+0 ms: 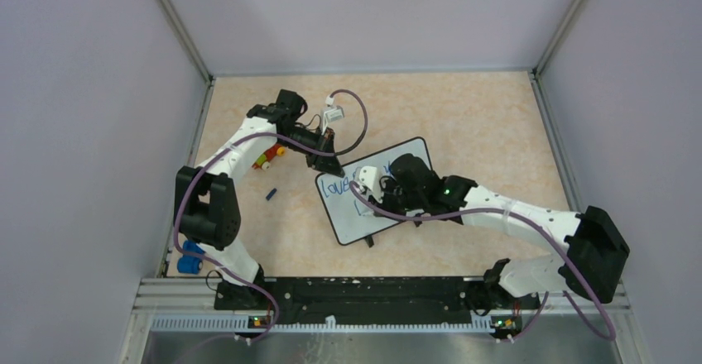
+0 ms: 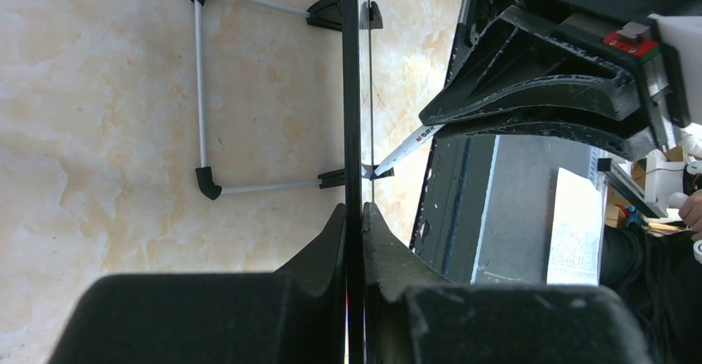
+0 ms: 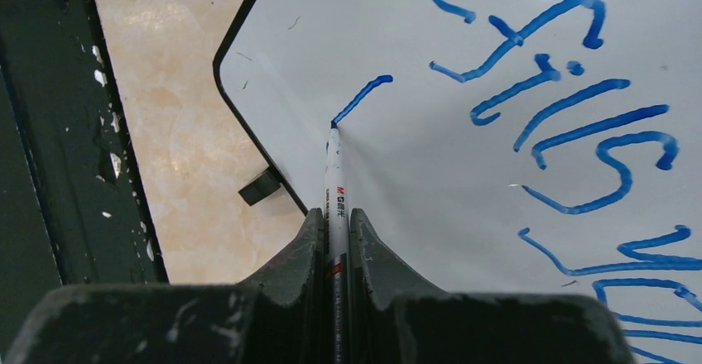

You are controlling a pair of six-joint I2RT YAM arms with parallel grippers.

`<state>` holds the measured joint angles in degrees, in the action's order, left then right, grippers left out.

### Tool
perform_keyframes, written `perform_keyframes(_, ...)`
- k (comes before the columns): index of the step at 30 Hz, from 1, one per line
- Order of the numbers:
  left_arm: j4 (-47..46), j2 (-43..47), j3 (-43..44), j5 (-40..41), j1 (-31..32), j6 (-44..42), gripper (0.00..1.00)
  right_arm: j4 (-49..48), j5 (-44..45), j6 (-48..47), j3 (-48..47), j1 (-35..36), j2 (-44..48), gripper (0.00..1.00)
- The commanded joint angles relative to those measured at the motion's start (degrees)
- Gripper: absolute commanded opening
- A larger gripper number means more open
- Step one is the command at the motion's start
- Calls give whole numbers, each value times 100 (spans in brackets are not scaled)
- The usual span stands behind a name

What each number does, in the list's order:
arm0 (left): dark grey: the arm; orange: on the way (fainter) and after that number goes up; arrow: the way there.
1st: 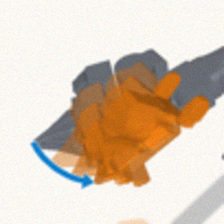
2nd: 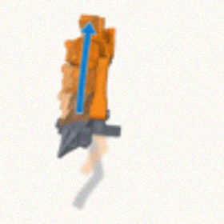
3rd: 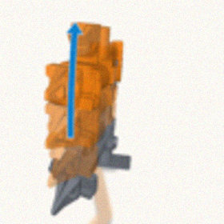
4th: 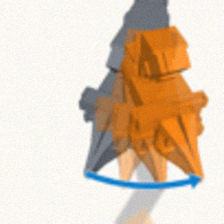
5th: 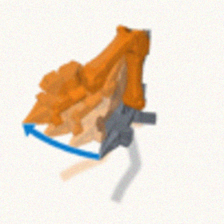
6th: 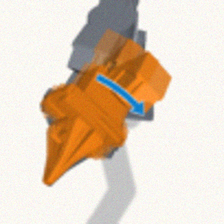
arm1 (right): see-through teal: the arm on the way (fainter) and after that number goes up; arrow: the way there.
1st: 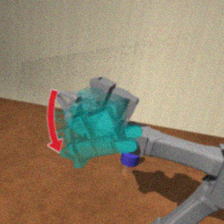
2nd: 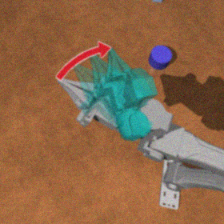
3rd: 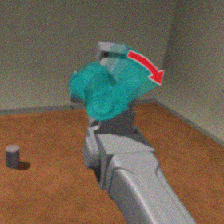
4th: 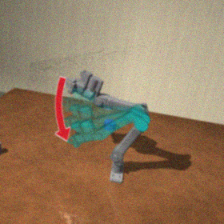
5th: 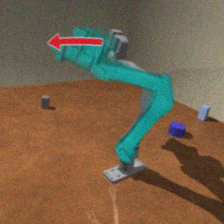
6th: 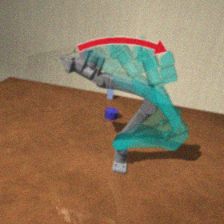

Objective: Write a sentence on the whiteboard

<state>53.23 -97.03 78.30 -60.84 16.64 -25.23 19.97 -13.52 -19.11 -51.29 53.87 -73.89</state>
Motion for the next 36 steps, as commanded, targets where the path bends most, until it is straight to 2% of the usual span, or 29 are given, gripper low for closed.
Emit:
perform_keyframes(1, 3, 62, 49, -172, -12, -113, 0, 68, 98, -166, 164, 101, 6, 0)
perform_keyframes(21, 43, 62, 84, -174, -13, -131, 0, -8, 313, -40, -244, 120, 4, 0)
perform_keyframes(36, 58, 53, 96, -173, -13, -149, 0, 102, 288, -56, -491, -217, 55, 0)
